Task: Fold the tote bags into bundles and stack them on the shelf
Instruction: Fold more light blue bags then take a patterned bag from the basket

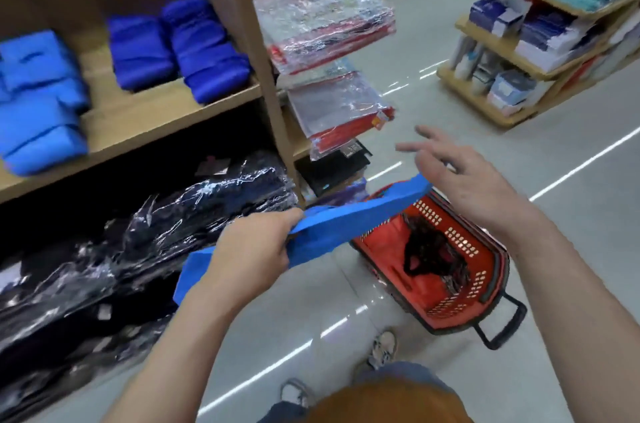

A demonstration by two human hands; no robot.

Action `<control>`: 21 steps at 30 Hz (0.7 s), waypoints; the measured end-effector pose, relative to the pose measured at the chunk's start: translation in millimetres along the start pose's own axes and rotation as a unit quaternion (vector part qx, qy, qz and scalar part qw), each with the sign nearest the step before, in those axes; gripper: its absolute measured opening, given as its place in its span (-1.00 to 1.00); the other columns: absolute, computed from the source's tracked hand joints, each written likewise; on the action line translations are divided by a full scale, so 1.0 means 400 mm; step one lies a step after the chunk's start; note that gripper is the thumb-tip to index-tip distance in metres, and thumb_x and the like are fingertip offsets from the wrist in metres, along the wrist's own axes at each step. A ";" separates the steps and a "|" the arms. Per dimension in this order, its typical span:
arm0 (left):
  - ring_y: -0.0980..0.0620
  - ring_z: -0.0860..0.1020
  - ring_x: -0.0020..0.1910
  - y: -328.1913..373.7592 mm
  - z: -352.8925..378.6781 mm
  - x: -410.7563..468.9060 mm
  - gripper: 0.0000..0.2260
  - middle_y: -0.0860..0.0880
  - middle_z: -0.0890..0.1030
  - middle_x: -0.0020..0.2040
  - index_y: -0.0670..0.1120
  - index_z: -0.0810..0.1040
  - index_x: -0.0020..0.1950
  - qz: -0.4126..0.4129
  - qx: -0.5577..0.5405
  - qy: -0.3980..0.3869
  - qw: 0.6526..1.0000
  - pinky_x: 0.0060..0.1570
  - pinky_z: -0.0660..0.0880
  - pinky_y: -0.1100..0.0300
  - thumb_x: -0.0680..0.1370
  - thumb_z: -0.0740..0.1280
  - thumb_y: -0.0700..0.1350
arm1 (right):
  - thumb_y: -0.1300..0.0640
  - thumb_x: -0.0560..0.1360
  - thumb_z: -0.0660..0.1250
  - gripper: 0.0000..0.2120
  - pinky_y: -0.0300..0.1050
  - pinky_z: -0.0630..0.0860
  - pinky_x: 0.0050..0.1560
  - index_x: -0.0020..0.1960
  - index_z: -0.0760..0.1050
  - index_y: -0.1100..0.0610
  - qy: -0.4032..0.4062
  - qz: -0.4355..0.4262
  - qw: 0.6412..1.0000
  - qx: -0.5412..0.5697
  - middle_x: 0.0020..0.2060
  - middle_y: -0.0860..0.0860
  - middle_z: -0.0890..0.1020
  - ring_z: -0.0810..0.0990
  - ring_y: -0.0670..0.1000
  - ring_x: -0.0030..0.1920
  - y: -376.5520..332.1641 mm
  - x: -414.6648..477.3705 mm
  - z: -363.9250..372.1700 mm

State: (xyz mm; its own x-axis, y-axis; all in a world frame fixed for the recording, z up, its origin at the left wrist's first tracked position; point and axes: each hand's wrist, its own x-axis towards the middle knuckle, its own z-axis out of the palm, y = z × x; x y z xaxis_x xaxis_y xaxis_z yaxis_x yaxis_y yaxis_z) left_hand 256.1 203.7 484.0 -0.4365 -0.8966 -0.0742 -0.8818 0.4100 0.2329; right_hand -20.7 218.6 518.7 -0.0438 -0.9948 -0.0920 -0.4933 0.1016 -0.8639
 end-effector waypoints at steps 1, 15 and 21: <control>-0.12 0.55 -0.04 -0.037 -0.028 -0.042 -0.71 0.03 0.63 -0.07 0.04 0.48 0.06 -0.014 -0.003 0.013 1.000 -0.14 0.48 0.04 0.39 0.15 -0.15 | -0.37 0.34 0.34 -0.56 -0.28 0.21 0.38 0.15 0.58 -0.24 -0.089 -0.010 0.996 -0.030 0.36 -0.23 0.39 0.30 -0.28 0.39 -0.034 -0.007 0.030; 0.24 0.51 -0.37 -0.456 -0.273 -0.645 -0.80 0.19 0.59 -0.34 0.14 0.60 -0.21 -0.283 -0.295 0.169 0.897 -0.35 0.40 0.38 0.51 0.41 -0.17 | 0.19 0.52 0.39 -0.94 -0.14 0.65 -0.18 -0.03 0.60 0.07 -0.267 -0.041 0.959 0.088 -0.15 -0.09 0.71 0.68 -0.11 -0.12 -0.301 0.025 0.615; 0.08 0.64 -0.22 -0.560 -0.208 -0.903 -0.81 0.09 0.69 -0.27 0.02 0.66 -0.15 -0.518 -0.234 0.101 0.816 -0.19 0.57 0.13 0.31 0.59 -0.11 | 0.16 0.58 0.31 -0.90 -0.04 0.59 -0.22 -0.06 0.59 0.12 -0.296 -0.074 0.941 0.148 -0.15 0.03 0.68 0.63 0.01 -0.18 -0.441 0.082 0.804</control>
State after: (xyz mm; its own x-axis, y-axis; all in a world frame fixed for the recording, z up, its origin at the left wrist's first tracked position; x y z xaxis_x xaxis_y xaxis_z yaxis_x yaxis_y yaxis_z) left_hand 626.2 422.0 539.2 0.5808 -0.7500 -0.3164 -0.5730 -0.6528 0.4956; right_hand 344.2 170.3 509.0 0.5415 -0.8284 -0.1433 -0.1878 0.0469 -0.9811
